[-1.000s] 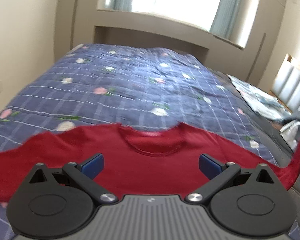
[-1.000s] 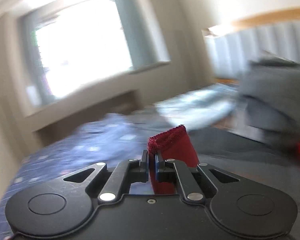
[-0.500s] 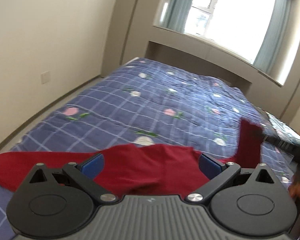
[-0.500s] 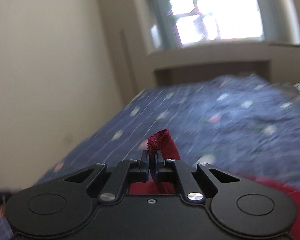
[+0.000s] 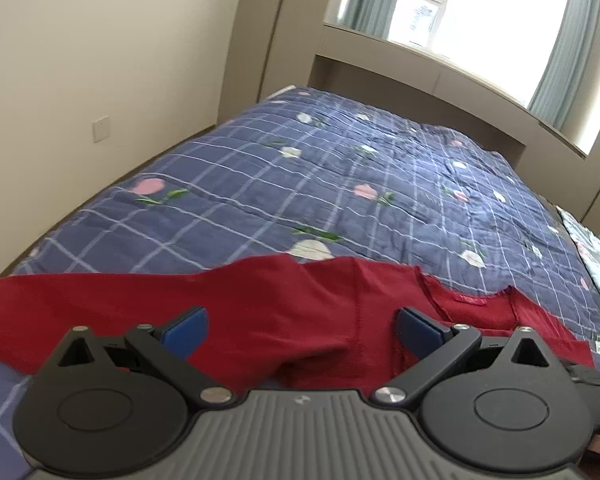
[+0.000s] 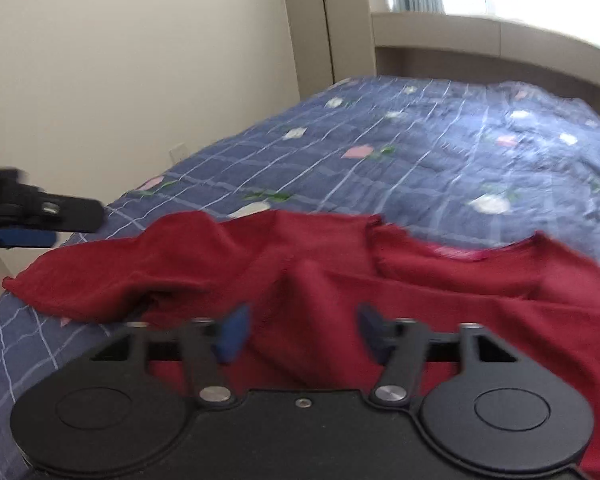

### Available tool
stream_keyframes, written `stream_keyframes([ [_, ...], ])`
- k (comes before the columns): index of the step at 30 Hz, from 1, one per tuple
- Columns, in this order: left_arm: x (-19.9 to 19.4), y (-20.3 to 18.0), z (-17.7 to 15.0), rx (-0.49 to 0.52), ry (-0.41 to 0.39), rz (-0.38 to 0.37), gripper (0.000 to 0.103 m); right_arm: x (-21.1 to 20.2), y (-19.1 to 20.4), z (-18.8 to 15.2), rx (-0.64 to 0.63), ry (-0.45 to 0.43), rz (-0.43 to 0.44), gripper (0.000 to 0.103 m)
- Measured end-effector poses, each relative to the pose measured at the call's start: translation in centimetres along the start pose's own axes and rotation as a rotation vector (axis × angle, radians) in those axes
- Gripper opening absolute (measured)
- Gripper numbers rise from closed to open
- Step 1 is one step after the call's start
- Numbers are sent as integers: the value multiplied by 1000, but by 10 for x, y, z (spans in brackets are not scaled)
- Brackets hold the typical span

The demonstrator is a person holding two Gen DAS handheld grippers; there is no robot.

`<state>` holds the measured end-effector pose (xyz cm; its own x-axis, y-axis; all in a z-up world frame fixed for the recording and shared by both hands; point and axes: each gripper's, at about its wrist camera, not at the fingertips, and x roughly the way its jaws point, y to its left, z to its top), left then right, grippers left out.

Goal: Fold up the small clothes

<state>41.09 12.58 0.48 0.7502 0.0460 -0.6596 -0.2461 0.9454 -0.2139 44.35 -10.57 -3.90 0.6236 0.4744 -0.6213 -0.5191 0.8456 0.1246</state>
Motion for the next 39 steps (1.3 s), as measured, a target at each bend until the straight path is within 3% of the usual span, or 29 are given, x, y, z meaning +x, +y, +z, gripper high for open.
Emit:
stream_keyframes([
  [4,25,-30,-7,58,6,-22,103,-39,-44,-6,-11,-68,-93,98],
  [9,60,-74,-23,144,27,-37,103,-70,-126,-19,53,-96,-359,101],
  [12,77,-93,-34,176,30,-35,103,-74,-179,-32,173,-90,-446,99],
  [15,91,-103,-40,199,46,28,103,-71,-224,-45,299,-71,-507,84],
  [19,105,-100,-44,197,93,125,103,-61,-258,-59,398,-47,-507,58],
  [21,108,-92,-47,163,105,119,103,-60,-261,-61,383,-62,-511,40],
  [23,107,-86,-49,139,100,114,103,-60,-263,-61,379,-73,-515,12],
  [25,107,-85,-50,142,96,117,103,-60,-266,-60,376,-63,-560,2],
  [27,108,-83,-54,150,79,115,103,-66,-269,-62,392,-58,-574,10],
  [29,109,-83,-59,166,45,107,103,-85,-266,-67,417,-81,-565,32],
  [30,108,-82,-64,176,16,103,103,-95,-259,-70,400,-94,-569,38],
  [32,105,-82,-71,179,-28,99,103,-113,-241,-80,339,-107,-579,63],
  [34,104,-82,-75,180,-56,99,103,-133,-221,-95,301,-119,-575,77],
  [39,104,-81,-75,174,-66,89,103,-152,-171,-127,200,-102,-541,91],
])
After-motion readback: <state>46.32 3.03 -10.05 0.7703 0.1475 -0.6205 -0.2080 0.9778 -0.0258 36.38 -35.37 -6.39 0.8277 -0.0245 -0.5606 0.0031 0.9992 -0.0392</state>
